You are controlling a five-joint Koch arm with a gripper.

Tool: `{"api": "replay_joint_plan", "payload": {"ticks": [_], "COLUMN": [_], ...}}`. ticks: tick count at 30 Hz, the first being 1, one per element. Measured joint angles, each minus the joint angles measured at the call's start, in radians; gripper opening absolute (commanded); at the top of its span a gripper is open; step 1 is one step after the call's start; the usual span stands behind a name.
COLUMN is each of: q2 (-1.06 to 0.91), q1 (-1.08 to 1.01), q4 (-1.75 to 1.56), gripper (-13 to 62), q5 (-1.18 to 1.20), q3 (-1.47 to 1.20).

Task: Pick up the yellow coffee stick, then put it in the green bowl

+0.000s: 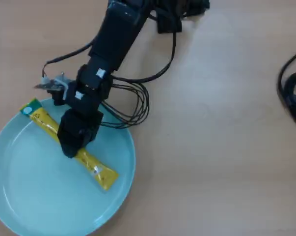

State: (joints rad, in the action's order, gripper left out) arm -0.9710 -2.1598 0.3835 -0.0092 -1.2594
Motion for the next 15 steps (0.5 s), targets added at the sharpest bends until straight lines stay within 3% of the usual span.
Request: {"api": "replay_joint_plan", "payload": {"ticks": [10,15], "q2": [0.000,0.000], "q1": [0.003,-0.002], "q4": [0.000,0.000], "gripper": [33.6,41.9], "q5": [0.000,0.000], "q3": [0.000,0.000]}}
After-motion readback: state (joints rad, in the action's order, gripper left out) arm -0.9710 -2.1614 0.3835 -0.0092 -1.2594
